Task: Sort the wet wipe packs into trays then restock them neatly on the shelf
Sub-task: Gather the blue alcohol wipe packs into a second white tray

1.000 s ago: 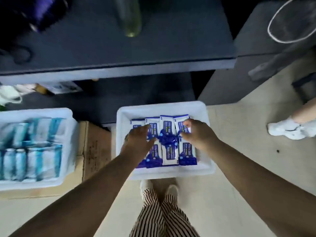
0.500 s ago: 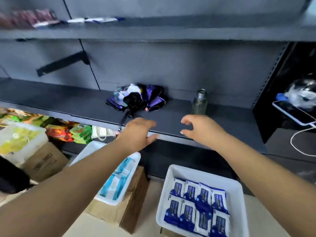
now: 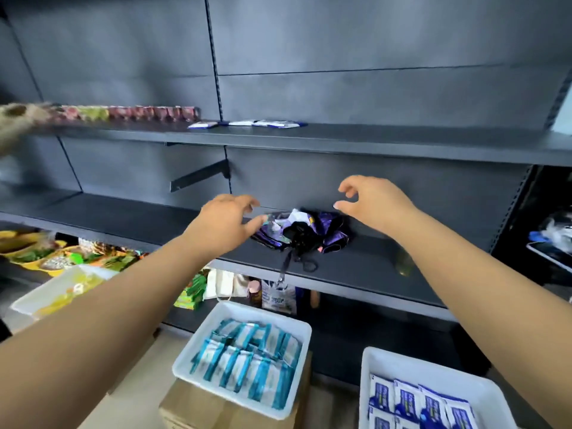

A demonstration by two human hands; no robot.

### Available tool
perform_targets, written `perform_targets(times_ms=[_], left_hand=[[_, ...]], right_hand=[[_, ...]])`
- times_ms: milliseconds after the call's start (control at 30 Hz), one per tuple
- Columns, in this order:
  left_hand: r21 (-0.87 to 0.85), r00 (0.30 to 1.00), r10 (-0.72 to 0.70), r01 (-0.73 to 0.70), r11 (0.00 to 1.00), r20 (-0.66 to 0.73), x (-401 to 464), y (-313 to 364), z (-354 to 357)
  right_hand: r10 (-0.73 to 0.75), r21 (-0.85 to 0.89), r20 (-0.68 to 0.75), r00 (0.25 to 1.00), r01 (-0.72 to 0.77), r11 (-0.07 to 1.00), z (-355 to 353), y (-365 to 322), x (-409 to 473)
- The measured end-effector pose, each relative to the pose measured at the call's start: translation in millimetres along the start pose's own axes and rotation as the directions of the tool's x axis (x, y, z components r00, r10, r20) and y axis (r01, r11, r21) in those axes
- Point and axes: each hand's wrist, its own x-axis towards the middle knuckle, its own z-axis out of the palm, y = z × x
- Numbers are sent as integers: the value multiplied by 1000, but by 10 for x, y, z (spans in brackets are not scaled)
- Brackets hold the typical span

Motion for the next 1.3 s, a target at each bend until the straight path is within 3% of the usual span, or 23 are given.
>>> perform_targets(times_ms=[400, 633, 833, 1000, 1100, 1300], left_hand=[[-76, 998, -10, 6, 997, -57, 539, -782, -236], [-97, 999, -30, 26, 995, -40, 1524, -1260, -64], [-84, 994, -100, 97, 992, -37, 2340, -1672, 85], [-103, 994, -112, 110, 989, -8, 2913, -1960, 283], [-201, 990, -139, 133, 970, -12, 3345, -2127, 410], [-242, 986, -165, 159, 957, -5, 4094, -2561, 695]], right_hand=[[63, -54, -62, 996, -66, 996, 6, -536, 730], [73, 37, -150, 986, -68, 997, 208, -442, 1793], [86, 85, -125, 988, -76, 993, 510, -379, 2790], [175, 134, -71, 982, -164, 977, 716, -316, 3368], [255, 213, -62, 965, -237, 948, 796, -273, 3693], [480, 466, -78, 874, -394, 792, 910, -263, 4430]])
